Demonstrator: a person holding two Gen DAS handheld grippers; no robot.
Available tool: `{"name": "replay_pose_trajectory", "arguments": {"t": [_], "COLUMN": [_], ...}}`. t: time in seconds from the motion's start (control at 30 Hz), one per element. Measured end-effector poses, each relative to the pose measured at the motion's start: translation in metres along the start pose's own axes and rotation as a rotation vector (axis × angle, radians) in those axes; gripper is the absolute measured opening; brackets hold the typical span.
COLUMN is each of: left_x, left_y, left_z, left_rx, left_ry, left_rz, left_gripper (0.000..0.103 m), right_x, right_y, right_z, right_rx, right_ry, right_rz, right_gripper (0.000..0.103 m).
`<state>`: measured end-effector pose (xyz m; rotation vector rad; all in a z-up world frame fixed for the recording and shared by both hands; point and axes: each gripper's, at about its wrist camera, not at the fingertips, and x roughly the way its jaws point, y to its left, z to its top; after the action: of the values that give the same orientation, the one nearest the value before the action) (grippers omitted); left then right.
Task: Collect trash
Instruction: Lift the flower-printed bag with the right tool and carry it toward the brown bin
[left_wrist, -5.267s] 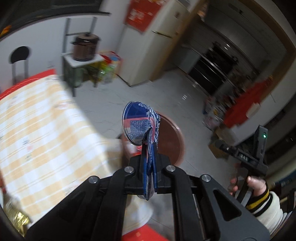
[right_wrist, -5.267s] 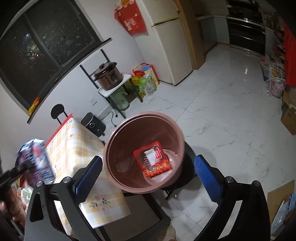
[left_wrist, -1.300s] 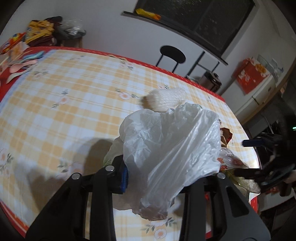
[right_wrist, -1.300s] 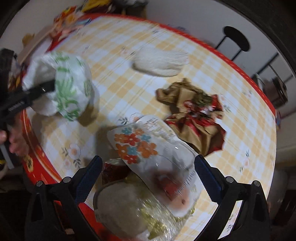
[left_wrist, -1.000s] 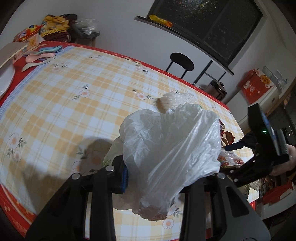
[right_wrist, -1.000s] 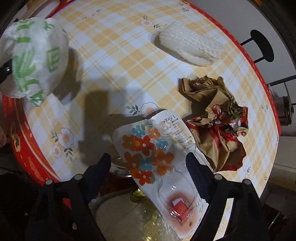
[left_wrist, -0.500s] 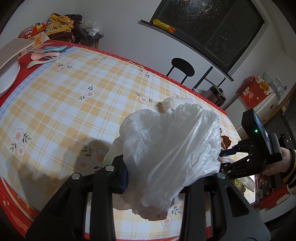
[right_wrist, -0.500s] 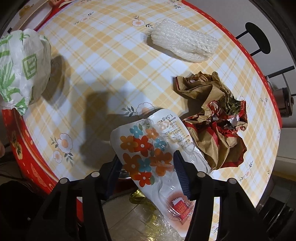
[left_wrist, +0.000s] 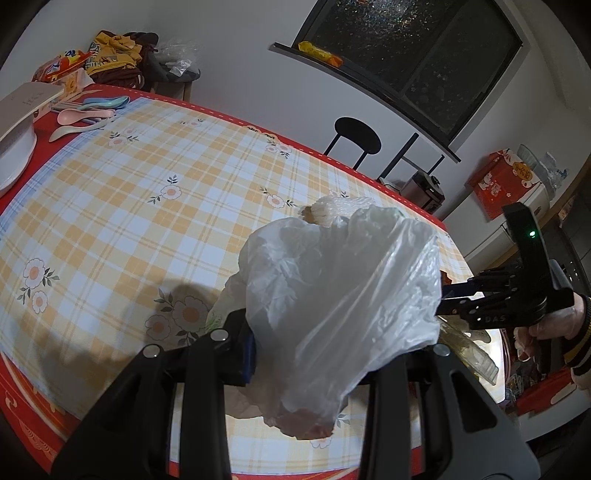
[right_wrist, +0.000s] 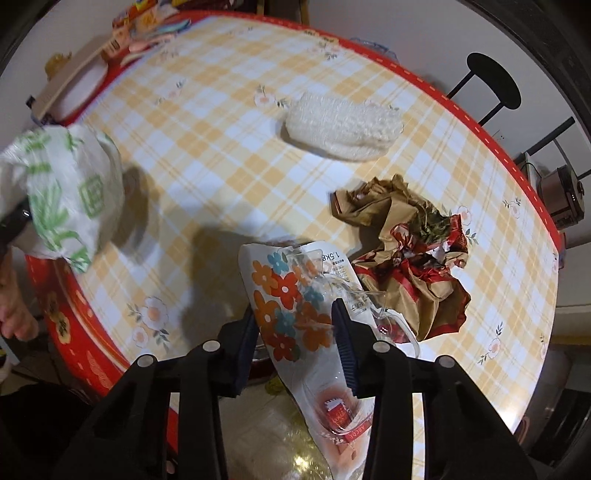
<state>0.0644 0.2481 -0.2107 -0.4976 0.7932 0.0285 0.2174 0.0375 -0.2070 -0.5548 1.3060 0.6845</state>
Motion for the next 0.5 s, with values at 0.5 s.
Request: {"name": "replay_pose_trajectory", "arguments": {"t": [0.5], "left_x": [-0.006], "left_y": [-0.018], "left_z": [0.006], "left_rx": [0.035], "left_ry": [-0.017], "left_rz": [-0.021], "left_gripper": [0.035], "right_x": [-0.045], "right_y": [-0.01], "right_z": [-0.005], "right_rx": [0.071], "right_ry": [-0.146], "right_rz": [0.07], "right_gripper": [0.037]}}
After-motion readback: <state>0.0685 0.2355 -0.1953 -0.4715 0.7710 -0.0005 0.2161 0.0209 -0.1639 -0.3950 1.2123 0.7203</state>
